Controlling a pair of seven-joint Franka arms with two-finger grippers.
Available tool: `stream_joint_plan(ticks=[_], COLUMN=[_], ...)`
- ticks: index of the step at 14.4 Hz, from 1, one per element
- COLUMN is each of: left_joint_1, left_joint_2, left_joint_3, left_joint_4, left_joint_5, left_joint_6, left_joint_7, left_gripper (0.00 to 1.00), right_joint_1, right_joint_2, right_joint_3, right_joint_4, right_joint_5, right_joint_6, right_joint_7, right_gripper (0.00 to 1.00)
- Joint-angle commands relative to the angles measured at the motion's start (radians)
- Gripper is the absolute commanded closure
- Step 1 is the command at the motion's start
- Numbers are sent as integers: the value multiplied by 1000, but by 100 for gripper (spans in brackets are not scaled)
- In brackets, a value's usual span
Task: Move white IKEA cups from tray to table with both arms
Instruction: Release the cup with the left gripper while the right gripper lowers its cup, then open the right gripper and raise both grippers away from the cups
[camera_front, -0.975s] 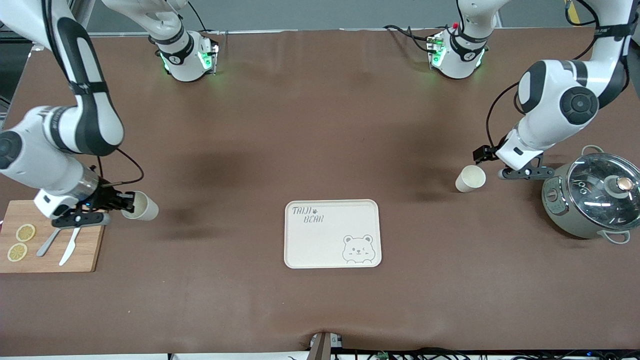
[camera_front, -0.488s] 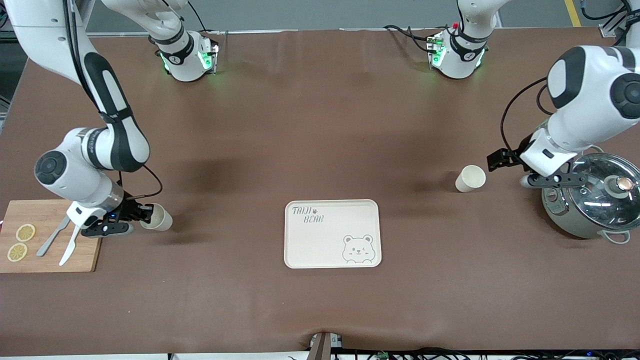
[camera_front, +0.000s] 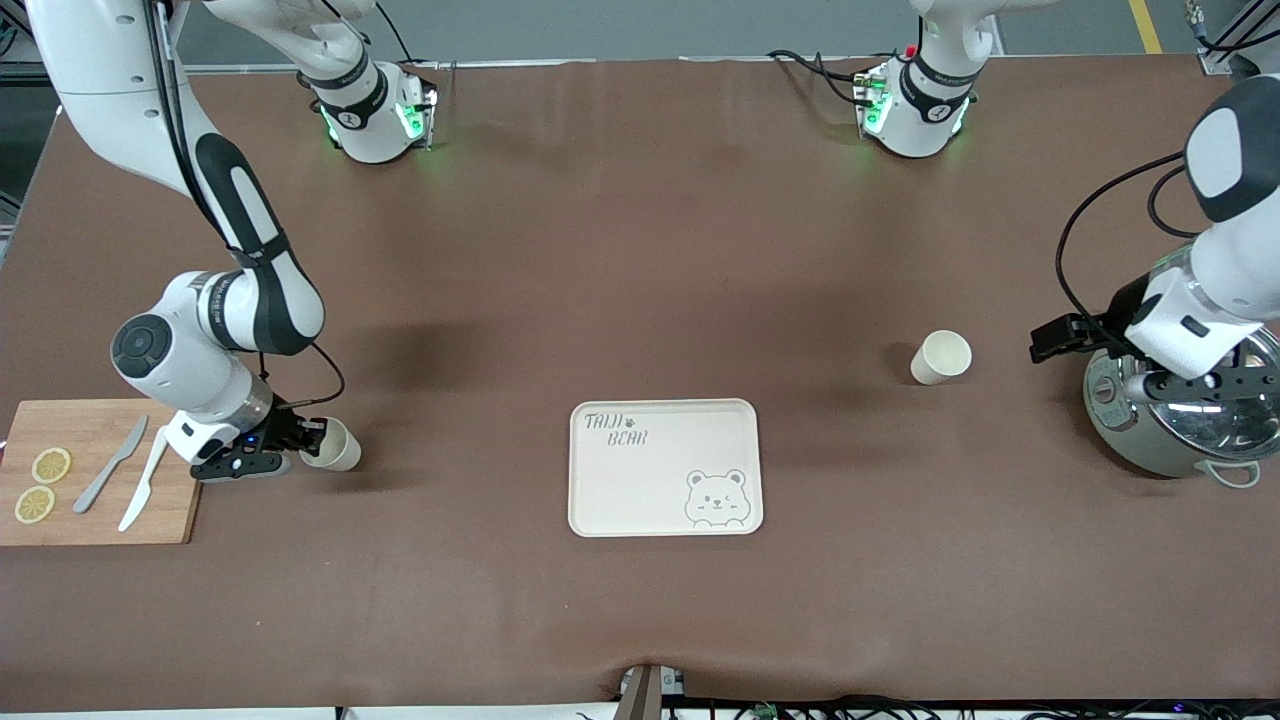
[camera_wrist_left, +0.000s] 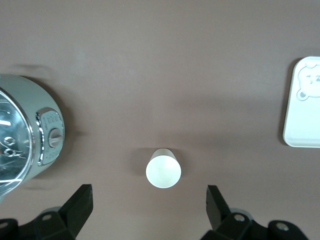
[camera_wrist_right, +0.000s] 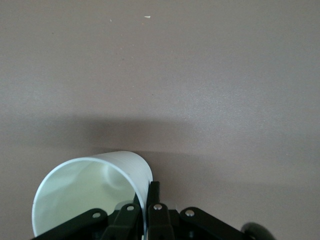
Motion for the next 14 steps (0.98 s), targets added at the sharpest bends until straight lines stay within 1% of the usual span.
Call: stream_joint_plan(ticks=[1, 2, 3, 4, 5, 7, 8, 10, 11, 14], left_joint_1=[-71, -91, -104, -107, -109, -127, -132, -136, -133, -138], left_joint_2=[1, -1, -4, -13, -17, -53, -59, -106, -120, -116], left_joint_3=[75, 95, 103, 106, 105, 108, 111, 115, 117, 114], left_joint_4=[88, 126, 172, 213, 237, 241, 241, 234, 229, 235], left_joint_5=[-23, -25, -26, -34, -46, -49, -34, -15, -15, -28], left_joint_6=[-83, -132, -188, -240, -265, -272, -272, -273, -273, -273], left_joint_7=[13, 15, 15, 15, 13, 12, 13, 103, 117, 61], left_gripper=[0, 0, 0, 0, 0, 0, 0, 0, 0, 0], right_joint_1=[2, 2, -4, -4, -7, -7, -10, -15, -29, -46], right_joint_2=[-1, -1, -1, -1, -3, -7, -10, -21, -30, -70], right_joint_3=[1, 1, 1, 1, 1, -1, -1, -7, -7, -10], right_joint_4=[-9, -8, -6, -5, 3, 17, 37, 112, 165, 329], right_joint_5=[17, 17, 17, 17, 17, 17, 17, 17, 16, 2], right_joint_6=[23, 21, 20, 18, 9, -11, -46, -183, -265, -532], right_joint_7=[1, 2, 2, -2, -5, -5, -7, -7, -7, -1], right_gripper=[84, 48, 15, 0, 0, 0, 0, 0, 0, 0])
